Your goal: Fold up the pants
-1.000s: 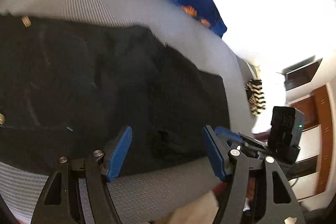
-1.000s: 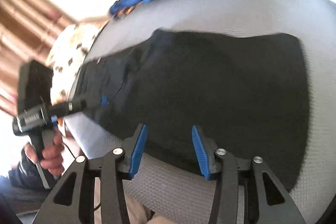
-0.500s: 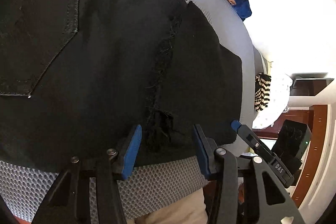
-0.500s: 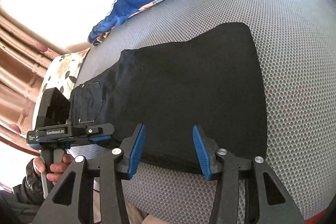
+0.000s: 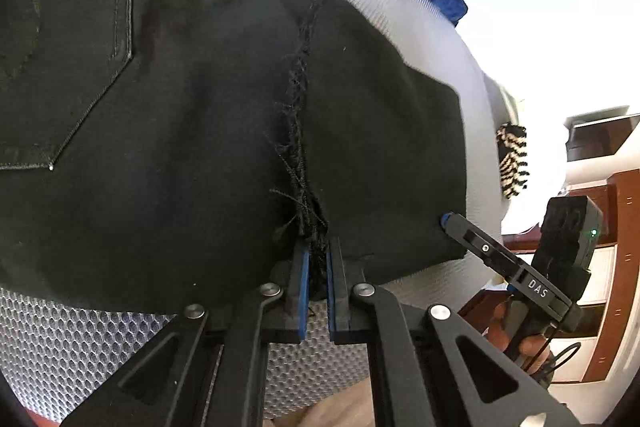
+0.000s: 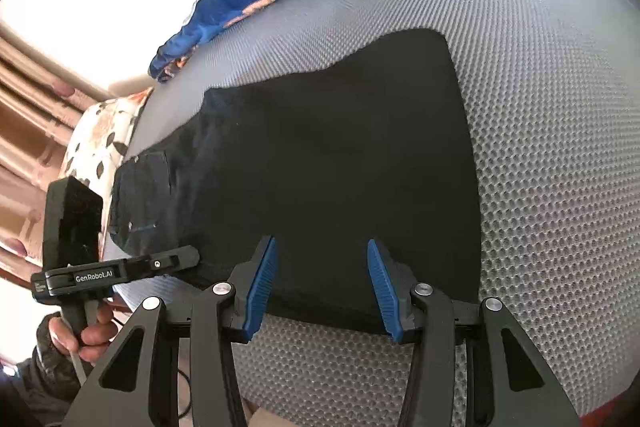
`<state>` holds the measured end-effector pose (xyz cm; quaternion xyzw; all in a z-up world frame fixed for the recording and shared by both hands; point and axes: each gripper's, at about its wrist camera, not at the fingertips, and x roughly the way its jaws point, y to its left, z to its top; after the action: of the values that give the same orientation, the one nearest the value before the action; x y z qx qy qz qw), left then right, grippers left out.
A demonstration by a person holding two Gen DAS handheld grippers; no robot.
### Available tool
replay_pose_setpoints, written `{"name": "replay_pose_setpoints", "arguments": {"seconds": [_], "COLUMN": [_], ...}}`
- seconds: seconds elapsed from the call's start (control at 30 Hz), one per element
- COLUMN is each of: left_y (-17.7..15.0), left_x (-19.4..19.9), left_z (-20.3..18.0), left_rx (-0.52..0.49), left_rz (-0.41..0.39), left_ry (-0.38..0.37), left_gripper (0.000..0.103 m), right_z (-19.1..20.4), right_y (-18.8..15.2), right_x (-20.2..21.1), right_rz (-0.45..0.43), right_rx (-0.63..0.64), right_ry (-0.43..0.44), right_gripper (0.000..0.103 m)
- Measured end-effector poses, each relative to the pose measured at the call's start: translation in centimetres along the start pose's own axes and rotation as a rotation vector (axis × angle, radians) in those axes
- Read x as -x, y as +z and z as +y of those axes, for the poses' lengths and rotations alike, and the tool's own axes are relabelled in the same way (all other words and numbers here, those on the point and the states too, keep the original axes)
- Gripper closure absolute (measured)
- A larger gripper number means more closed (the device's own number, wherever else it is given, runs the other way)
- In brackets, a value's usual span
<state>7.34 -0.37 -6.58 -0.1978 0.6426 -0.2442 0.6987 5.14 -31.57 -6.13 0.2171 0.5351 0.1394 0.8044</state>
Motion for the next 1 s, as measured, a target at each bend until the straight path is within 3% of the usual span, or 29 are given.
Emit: {"name": "replay_pose_setpoints", "arguments": {"seconds": [0.17, 0.2, 0.27, 0.37, 0.5, 0.63, 0.87, 1.0], "left_y": [0.2, 0.3, 0.5, 1.3, 3.3, 5.6, 9.1, 8.5], "left_x": [0.2, 0.8, 1.9, 3.4, 2.9, 0.3, -4.7, -4.9], "left_z": [-1.4, -1.8, -2.6, -4.2, -6.6, -8.2, -6.8, -6.8], "left_rx": [-0.093, -0.12, -0.176, -0.275, -0.386, -0.445, -0.393, -0.425], "left_rz": [-0.024, -0.054, -0.117, -0.21, -0.273, -0.252, -0.162, -0.184], "left_ry": [0.105, 0.131, 0.154, 0.181, 0.22, 0.201, 0.232, 0.246], "left_gripper": [0.083, 0.071, 0.058, 0.057, 0.055, 0.055, 0.058, 0.056], "right_z": [0.0, 0.0, 0.2, 0.5, -0.1, -0.7, -1.6, -1.4], "right_y": [0.0, 0.2, 0.9, 2.8, 6.2, 8.8, 11.1, 11.1], "right_x": [-0.9, -0.8, 0.0, 1.1, 0.5, -0.8, -3.3, -3.7], "right_rz": [0.032, 0.035, 0.003, -0.079, -0.128, -0.131, -0.11, -0.108], "right_rx": [0.013, 0.016, 0.036, 0.099, 0.136, 0.146, 0.18, 0.209], "right_ry": [-0.024, -0.02, -0.035, -0.105, -0.213, -0.261, -0.36, -0.396], "right_gripper": [0.055, 0.055, 0.055, 0.055, 0.056, 0.057, 0.058, 0.057]}}
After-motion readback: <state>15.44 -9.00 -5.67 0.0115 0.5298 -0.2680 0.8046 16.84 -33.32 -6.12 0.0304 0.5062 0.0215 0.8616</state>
